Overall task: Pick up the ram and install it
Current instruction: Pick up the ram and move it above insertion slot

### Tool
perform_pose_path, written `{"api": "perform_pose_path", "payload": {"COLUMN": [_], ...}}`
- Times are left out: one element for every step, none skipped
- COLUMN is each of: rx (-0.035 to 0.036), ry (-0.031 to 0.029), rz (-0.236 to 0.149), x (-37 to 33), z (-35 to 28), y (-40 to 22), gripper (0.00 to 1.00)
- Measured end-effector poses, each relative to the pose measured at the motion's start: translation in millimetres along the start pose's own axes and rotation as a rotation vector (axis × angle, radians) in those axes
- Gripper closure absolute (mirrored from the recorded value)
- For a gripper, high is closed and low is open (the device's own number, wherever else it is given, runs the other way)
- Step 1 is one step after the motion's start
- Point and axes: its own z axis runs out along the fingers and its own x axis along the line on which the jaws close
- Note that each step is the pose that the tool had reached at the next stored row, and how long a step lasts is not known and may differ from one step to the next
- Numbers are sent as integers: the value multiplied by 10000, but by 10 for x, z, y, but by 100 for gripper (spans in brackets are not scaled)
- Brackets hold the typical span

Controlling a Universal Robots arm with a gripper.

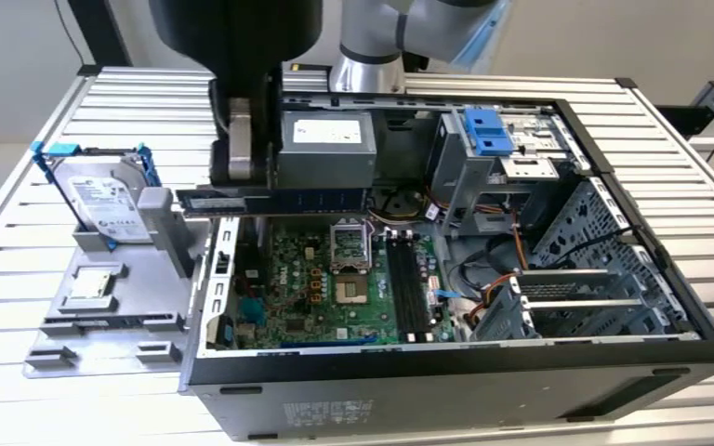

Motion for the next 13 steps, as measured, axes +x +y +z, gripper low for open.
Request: {"api": "perform_pose_path", "payload": {"rx": [-4,-6,-11,-15,-20,-25,-29,-31,-33,-34,-34,-35,-38], "ry": [1,0,3,4,7,11,12,13,14,15,16,17,17], "rz": [-1,-1,-1,0,1,1,0,0,0,1,2,1,1], "x": [-1,-3,-6,-9,-12,-14,-17,-19,-21,-24,-27,-30,-32], "z": [-1,-2,-4,-5,-5,-6,-7,-8,-9,-10,-11,-11,-13], "y": [-39,-73,-109,-142,-180,-213,-246,-274,-304,-331,-357,-386,-421], "gripper": [100,100,100,100,100,100,100,100,100,100,100,100,100]}}
